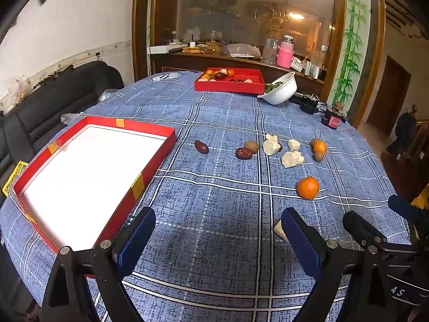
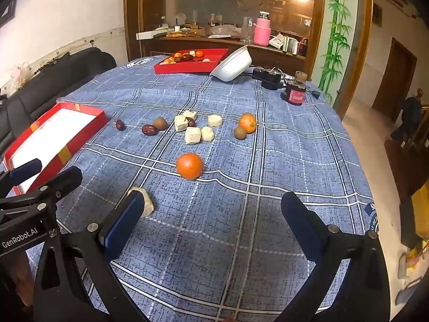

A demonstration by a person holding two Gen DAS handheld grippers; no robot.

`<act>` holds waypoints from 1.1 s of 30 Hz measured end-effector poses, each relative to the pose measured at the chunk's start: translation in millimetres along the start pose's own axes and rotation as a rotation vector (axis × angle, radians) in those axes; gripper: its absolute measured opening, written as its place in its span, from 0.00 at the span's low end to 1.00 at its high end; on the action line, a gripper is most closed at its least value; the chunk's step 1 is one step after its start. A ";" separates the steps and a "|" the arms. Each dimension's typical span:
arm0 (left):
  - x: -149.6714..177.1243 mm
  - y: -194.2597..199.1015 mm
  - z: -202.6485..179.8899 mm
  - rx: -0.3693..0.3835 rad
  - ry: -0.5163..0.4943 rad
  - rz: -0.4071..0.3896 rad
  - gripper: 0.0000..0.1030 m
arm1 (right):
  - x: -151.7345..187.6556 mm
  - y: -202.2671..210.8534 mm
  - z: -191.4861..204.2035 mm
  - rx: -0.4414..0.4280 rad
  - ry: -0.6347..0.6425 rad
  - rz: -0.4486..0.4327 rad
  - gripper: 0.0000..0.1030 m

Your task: Organize fruits

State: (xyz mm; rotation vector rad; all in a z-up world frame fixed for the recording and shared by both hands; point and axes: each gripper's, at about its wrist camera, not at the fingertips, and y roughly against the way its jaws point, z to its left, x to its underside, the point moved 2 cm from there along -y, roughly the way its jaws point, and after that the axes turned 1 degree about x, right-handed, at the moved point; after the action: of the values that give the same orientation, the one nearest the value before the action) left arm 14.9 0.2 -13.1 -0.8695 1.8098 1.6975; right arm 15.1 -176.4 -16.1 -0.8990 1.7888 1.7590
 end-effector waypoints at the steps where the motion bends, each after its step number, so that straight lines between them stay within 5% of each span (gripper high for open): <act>1: 0.2 -0.1 0.4 0.000 0.002 0.000 0.91 | -0.1 -0.1 0.6 0.000 0.001 0.000 1.00; 33: 4.8 -3.3 7.4 -0.006 0.020 0.004 0.91 | 2.0 -2.6 8.5 -0.010 0.004 -0.003 1.00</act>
State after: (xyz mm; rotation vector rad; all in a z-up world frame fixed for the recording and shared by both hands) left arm 13.7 7.0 -19.5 -0.8888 1.8218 1.7033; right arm 14.6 -168.1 -19.9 -0.9090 1.7821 1.7671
